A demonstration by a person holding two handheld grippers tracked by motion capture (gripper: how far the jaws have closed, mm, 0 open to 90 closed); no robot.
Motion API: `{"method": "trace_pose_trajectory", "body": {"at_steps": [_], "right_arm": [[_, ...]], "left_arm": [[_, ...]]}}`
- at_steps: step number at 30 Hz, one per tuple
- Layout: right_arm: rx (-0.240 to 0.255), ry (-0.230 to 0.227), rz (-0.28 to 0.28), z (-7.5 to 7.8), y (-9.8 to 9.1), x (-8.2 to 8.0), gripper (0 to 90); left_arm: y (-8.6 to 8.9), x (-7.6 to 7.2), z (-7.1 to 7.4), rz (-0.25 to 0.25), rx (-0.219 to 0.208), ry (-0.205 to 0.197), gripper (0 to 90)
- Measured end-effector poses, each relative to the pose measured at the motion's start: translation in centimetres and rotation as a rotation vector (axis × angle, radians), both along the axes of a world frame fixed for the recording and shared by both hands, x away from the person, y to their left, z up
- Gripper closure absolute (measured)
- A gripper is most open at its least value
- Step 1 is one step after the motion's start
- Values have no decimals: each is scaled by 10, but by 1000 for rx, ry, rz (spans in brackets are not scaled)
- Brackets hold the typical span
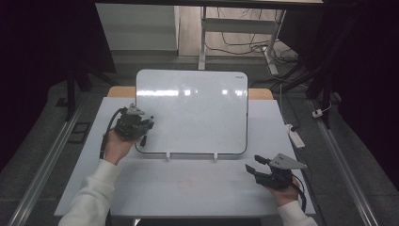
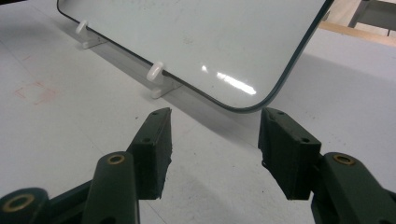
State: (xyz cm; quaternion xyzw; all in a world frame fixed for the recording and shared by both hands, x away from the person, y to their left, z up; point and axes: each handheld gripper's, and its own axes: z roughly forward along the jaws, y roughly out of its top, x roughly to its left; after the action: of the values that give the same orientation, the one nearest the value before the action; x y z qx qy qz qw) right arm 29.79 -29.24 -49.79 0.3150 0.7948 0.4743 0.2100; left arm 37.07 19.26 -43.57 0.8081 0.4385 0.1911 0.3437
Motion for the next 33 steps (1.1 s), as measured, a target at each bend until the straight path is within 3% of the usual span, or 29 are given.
{"method": "trace_pose_trajectory", "body": {"at_steps": [8, 17, 21, 25, 33], "right_arm": [[-9, -4, 2, 0, 0, 0, 444], [-11, -7, 0, 0, -1, 0, 440], [-13, -9, 2, 0, 0, 0, 439], [-14, -14, 1, 0, 0, 0, 437], [-24, -31, -12, 1, -2, 0, 421]], "left_arm": [[-5, 13, -7, 33, 31, 1, 793], [-11, 16, -11, 27, 76, -16, 779], [-11, 14, -10, 20, 84, -25, 695], [-10, 6, -4, 15, 74, -66, 589], [-2, -25, 2, -11, -32, -135, 371]]}}
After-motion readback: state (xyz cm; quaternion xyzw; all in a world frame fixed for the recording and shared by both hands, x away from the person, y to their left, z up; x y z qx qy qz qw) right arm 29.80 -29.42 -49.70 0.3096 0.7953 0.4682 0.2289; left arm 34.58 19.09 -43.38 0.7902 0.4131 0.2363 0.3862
